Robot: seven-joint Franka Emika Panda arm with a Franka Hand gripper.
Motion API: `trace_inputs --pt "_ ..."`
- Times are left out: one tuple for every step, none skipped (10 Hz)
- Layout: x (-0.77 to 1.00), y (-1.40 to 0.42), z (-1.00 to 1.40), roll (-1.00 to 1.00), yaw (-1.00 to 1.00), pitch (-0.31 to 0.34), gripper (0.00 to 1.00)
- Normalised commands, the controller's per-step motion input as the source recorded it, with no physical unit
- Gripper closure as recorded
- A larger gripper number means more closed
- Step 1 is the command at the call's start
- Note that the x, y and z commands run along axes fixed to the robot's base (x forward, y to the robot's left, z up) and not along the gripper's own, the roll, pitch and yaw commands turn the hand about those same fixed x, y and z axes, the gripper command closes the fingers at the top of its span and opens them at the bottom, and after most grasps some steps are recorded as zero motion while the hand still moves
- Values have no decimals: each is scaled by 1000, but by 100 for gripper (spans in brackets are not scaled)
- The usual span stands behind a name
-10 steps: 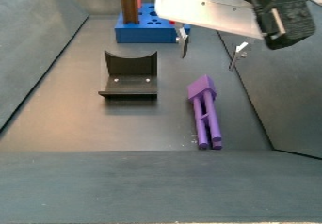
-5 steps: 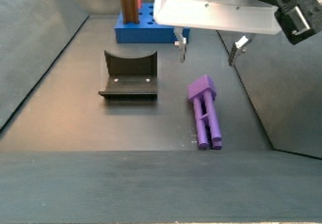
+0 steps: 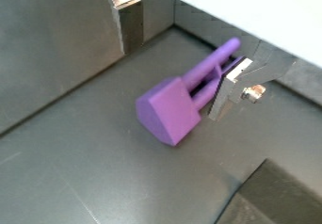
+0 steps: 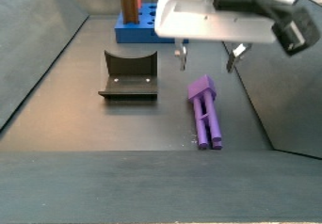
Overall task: Pick up the 3 prong object. Move up. Rotate the 3 prong object. Place the 3 prong object on the fixture. Regrasp the 3 prong object. Move to above the board. Insert the 3 prong object.
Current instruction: Rotate the 3 prong object.
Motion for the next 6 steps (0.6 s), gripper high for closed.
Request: trace_inputs --pt "23 17 -1000 36 -25 -20 0" --pt "29 20 -1000 43 -23 -20 0" --pt "42 28 -1000 57 -20 -12 0" --pt "46 27 -923 61 -20 -9 0" --pt "42 25 -759 72 -22 -8 0" --pt "37 23 -639 82 -23 -13 0"
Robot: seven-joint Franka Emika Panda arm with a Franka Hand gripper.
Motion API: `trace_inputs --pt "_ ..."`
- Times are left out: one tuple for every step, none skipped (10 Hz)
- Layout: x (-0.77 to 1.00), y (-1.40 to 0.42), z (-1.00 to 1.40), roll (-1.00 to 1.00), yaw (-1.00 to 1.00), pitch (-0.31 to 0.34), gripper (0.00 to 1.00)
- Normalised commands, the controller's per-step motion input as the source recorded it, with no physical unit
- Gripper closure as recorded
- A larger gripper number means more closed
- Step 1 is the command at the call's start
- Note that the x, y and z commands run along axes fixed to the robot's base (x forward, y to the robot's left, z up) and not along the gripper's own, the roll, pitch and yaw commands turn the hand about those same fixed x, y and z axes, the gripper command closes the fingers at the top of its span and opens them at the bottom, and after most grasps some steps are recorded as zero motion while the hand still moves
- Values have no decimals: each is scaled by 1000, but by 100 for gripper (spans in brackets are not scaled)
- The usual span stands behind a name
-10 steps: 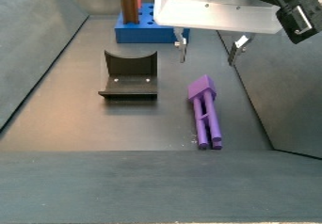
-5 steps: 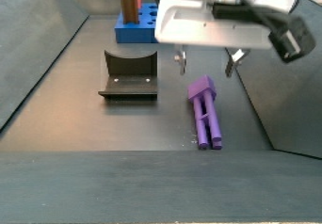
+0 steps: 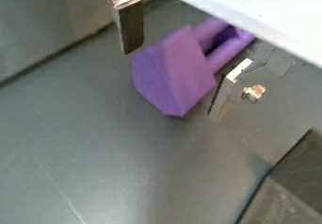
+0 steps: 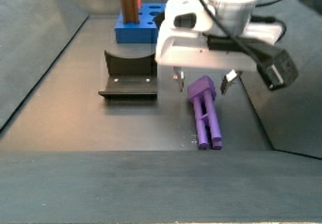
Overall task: Pick up the 3 prong object. Move up. Rotate the 3 prong object. Place the 3 prong object on the fixture. Regrasp the 3 prong object. Move to above the board. Insert the 3 prong object.
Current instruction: Rotate the 3 prong object, then move up.
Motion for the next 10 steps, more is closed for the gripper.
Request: trace_inputs --pt "35 20 -525 89 -23 -11 0" --pt "35 18 -376 98 -20 -11 0" --pt "36 18 -268 106 -21 -9 0" --pt "0 0 0 0 0 0 100" --pt "0 0 833 0 0 0 100" --pt "-8 -3 820 -2 0 6 100" --pt "-26 -9 699 -16 5 24 100" --pt "-18 -6 577 -27 8 34 100" --pt "-13 -6 441 -40 11 41 100" --pt "-10 -7 298 -50 13 39 100"
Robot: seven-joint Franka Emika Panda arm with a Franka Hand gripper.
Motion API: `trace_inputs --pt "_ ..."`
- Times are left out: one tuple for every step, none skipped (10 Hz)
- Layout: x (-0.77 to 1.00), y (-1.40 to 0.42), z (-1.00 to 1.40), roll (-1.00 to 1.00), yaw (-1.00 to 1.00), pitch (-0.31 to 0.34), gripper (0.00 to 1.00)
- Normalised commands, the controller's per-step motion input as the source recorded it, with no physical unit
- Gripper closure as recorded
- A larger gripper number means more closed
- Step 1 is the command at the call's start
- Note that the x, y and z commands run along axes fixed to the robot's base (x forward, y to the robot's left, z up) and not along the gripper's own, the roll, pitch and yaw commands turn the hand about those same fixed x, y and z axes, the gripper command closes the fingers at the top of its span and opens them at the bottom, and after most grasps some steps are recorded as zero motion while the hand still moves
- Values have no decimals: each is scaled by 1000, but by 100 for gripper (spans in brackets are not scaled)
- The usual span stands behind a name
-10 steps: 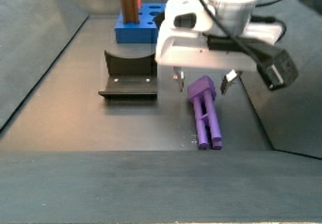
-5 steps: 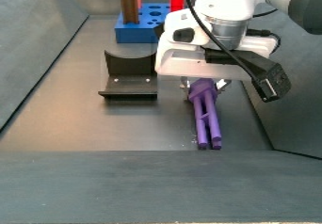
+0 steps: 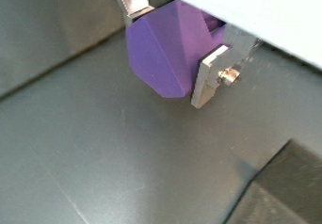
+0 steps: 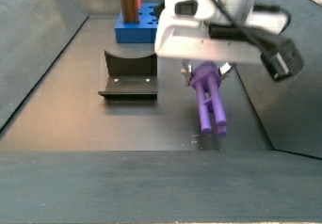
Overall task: Pick up the 3 prong object. Move up. Rotate the 3 prong object. Place the 3 prong object on the fixture. Regrasp the 3 prong object. Move to above the board. Insert the 3 prong object.
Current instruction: Place the 3 prong object on the fixture.
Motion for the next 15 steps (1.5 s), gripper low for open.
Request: trace_inputs --pt "0 0 1000 0 0 0 100" --pt "1 0 1000 -11 1 0 100" --pt "-7 -3 1000 -21 4 17 100" --pt "-9 -4 1000 -31 10 21 100" --pt "-12 -5 1000 -41 16 20 100" --pt "-18 -9 1000 -59 21 18 100" --pt "-21 -10 1000 -65 22 18 100" --pt "-24 -13 1000 -78 23 17 100" --pt "-23 -13 929 -87 20 17 100" --pt "-16 -10 725 -98 17 19 100" --pt "-10 -9 623 -104 14 20 100" --pt "-4 -5 419 -114 5 32 100" --pt "2 -4 267 -122 -1 40 100" --pt "1000 -453 307 -88 -337 310 100" --pt "1000 -440 261 -84 -318 321 100"
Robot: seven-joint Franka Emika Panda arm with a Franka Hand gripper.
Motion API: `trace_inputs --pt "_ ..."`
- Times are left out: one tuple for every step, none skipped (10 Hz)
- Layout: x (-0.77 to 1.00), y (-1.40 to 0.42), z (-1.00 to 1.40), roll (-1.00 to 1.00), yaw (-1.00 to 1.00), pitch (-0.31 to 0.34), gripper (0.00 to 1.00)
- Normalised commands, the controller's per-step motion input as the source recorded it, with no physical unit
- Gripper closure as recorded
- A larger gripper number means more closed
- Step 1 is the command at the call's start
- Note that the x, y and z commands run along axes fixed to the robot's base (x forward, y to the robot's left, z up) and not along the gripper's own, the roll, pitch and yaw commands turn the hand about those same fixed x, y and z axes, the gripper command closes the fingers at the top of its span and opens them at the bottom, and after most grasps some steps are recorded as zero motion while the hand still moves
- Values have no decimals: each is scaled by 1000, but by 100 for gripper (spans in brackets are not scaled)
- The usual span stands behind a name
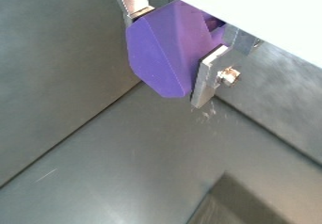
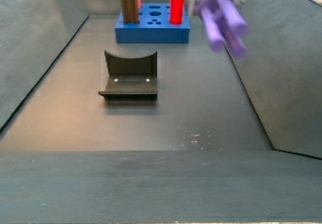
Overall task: Pick up the 3 prong object. Move up. Rotate the 3 prong object. Place the 3 prong object on the fixture. Regrasp the 3 prong object. Move to above the board. Insert the 3 prong object.
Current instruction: Place the 3 prong object on the fixture.
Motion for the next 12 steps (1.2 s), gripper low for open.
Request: trace_inputs --pt "1000 -384 244 -66 -222 298 100" --pt "1000 -330 202 -44 -128 229 100" --pt "1000 -301 182 -29 -76 190 100" --pt "1000 -270 168 -15 -37 172 100" --pt "1000 -231 143 -1 -4 158 100" --pt "1000 -206 126 10 12 154 100" --pt "1000 -177 114 20 19 157 100" --pt "1000 -153 96 29 22 156 100" --pt "1000 -132 81 38 27 158 100" --pt "1000 -105 70 51 26 162 100" --pt "1000 -82 51 63 28 167 100" --pt "1000 -73 49 69 29 172 100"
